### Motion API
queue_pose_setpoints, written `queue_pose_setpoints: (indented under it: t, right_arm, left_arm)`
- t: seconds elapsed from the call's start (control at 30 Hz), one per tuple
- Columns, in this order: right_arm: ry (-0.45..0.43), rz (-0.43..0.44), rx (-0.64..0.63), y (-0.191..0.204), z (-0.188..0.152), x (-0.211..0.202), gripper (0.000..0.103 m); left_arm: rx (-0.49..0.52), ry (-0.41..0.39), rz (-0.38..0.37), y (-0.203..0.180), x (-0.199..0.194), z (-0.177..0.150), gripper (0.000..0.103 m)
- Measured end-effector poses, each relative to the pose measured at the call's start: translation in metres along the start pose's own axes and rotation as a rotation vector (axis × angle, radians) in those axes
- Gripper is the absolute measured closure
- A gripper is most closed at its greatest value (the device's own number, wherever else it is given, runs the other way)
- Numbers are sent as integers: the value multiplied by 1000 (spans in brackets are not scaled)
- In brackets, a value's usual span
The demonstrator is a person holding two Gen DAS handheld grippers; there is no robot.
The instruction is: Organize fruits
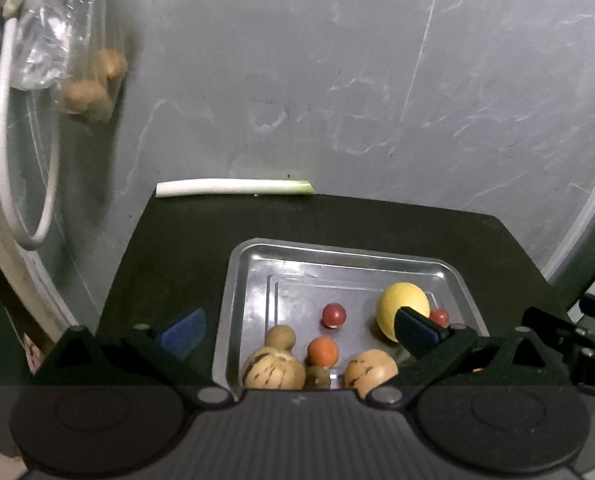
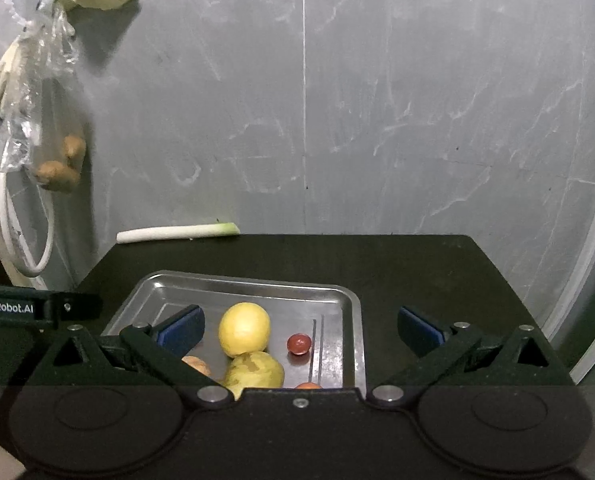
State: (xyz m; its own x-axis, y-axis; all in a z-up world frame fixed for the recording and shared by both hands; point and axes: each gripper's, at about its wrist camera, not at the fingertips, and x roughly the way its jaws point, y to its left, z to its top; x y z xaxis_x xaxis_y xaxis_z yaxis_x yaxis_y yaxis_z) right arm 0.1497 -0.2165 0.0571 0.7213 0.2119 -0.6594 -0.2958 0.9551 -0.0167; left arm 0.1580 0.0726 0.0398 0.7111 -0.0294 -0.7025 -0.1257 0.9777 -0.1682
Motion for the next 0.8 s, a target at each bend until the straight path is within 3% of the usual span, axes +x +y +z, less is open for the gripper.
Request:
queue_pose_setpoints:
  t: [0.4,0.8]
  right_arm:
    - [5,106,-21,3,-19,-29,1]
    - [37,151,-45,-28,-29,-44,1]
  left_arm:
    - [45,-58,12,-5,-35,-25,1]
    - [-15,-101,62,-20,-61,-41,1]
